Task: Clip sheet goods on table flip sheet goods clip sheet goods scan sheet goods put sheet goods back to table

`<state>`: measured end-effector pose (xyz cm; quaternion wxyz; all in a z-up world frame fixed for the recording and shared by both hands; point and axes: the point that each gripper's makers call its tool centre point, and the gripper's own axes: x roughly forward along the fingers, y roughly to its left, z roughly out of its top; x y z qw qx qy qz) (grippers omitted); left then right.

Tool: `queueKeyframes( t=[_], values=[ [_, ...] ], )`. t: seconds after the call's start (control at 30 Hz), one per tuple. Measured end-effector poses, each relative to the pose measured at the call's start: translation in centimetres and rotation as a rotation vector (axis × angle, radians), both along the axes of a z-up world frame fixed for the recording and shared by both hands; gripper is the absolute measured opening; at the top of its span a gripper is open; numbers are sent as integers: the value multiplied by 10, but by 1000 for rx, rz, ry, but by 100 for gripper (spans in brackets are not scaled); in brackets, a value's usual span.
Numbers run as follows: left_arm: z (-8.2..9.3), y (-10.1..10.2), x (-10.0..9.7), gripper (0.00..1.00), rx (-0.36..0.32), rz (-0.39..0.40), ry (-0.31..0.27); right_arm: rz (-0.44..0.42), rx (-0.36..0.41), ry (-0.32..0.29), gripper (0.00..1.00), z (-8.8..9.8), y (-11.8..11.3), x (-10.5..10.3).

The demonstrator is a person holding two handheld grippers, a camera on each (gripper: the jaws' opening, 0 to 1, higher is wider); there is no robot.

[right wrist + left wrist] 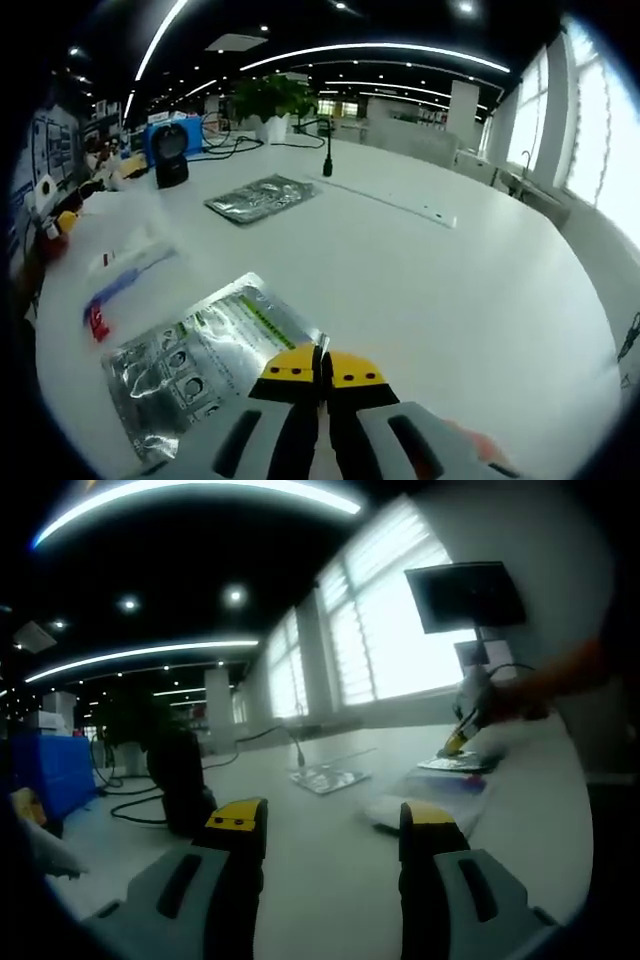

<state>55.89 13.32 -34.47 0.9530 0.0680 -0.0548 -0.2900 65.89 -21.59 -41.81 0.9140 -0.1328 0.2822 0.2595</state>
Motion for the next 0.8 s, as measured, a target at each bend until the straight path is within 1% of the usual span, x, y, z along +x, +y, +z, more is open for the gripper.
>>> queueKeyframes(
  t=[0.1, 0.27, 0.33, 0.4, 0.5, 0.63, 0.8],
  values=[
    [0, 0, 0, 45, 1, 0, 1, 0, 17, -18, 0, 6, -2, 4],
    [0, 0, 1, 45, 0, 2, 1, 5, 50, -24, 0, 12, -8, 11],
    [-1, 0, 1, 45, 1, 2, 1, 1, 75, -42, 0, 17, -9, 14],
    [-1, 0, 1, 45, 1, 2, 1, -12, 126, -51, 0, 24, -8, 16],
    [-1, 0, 1, 45, 1, 2, 1, -18, 166, -58, 0, 33, -8, 13],
    [0, 0, 0, 45, 2, 1, 1, -8, 183, -72, 0, 44, -6, 9],
    [0, 0, 1, 45, 1, 2, 1, 25, 191, -111, 0, 63, 1, 3]
  ],
)
